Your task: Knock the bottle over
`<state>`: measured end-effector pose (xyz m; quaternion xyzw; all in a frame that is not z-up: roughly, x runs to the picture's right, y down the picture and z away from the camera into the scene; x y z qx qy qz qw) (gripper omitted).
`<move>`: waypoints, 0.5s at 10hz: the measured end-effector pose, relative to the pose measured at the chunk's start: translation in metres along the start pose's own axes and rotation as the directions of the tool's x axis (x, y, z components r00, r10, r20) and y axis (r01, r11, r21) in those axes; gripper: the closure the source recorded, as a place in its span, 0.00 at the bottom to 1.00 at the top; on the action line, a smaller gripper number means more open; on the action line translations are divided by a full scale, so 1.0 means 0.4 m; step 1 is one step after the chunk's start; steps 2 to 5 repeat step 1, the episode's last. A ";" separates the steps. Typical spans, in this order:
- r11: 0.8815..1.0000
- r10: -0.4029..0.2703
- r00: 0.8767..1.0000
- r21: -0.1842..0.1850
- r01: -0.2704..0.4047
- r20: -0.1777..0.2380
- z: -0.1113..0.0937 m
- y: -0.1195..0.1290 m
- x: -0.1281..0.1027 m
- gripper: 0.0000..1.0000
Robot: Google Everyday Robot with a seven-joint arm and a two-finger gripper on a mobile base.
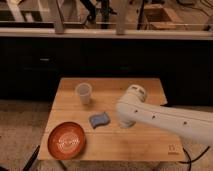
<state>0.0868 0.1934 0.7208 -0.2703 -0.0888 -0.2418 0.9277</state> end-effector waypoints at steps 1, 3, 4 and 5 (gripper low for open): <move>1.000 -0.007 1.000 0.001 0.007 -0.001 0.008 -0.008 -0.005 1.00; 1.000 -0.007 1.000 0.001 0.007 -0.001 0.008 -0.008 -0.005 1.00; 1.000 -0.007 1.000 0.001 0.007 -0.001 0.008 -0.008 -0.005 1.00; 1.000 -0.007 1.000 0.001 0.007 -0.001 0.008 -0.008 -0.005 1.00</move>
